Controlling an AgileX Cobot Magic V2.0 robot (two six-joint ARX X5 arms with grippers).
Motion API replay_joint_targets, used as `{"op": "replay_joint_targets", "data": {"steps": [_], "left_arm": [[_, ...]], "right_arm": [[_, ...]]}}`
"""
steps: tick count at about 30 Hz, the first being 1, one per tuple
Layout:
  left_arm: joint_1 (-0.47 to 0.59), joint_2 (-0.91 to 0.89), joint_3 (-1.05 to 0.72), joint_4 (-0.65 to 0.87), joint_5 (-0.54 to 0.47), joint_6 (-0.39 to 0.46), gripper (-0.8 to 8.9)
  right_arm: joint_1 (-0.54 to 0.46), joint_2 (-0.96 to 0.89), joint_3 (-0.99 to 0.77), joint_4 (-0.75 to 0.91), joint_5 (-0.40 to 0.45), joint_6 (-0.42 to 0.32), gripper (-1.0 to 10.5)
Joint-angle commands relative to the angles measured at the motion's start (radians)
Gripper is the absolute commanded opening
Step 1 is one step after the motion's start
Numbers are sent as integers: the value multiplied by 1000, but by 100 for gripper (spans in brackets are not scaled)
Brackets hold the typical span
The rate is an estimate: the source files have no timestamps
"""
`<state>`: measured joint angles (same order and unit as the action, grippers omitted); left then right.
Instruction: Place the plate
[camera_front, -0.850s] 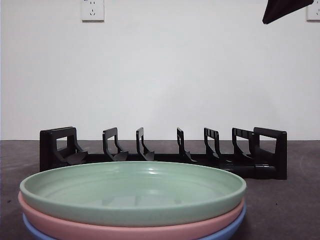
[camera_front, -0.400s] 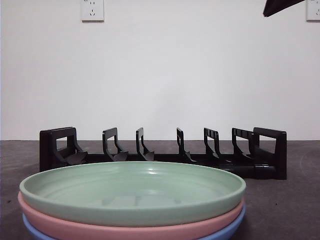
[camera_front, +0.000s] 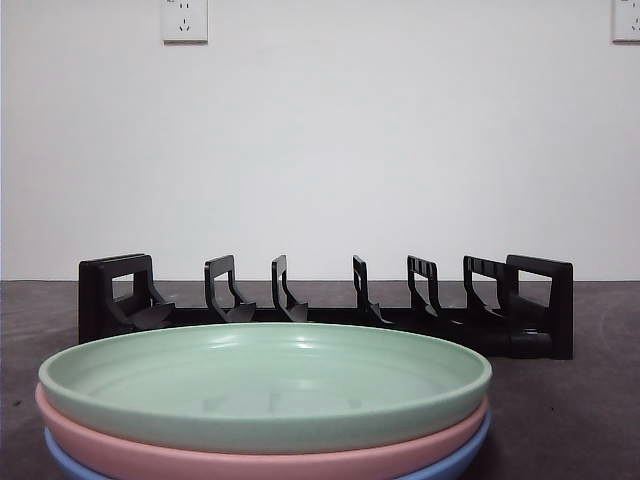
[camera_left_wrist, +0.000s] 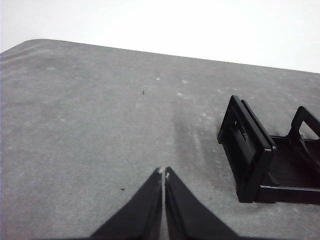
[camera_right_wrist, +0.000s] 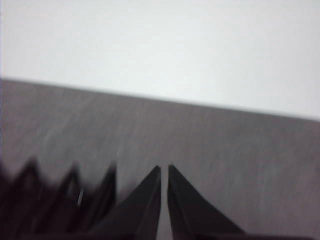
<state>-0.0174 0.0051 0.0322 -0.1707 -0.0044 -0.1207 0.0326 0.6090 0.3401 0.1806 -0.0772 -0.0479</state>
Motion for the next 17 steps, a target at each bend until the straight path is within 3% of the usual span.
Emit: {"op": "replay_joint_targets", "data": {"steps": [1,4,7,17], "left_arm": [[1,-2,-18,13,-3,-3,7],[1,-2,-18,13,-3,-3,7],[1,-2,-18,14,-3,-3,7],[1,-2,-18,12,-3,-3,7]], "right_arm": [[2,-240,-237,18,7,57,22],[2,-412,-327,-35,32,123,22],[-10,-524,-328,-207,72,135,22],[-42,-605,-328,-302,99,139,22]]}}
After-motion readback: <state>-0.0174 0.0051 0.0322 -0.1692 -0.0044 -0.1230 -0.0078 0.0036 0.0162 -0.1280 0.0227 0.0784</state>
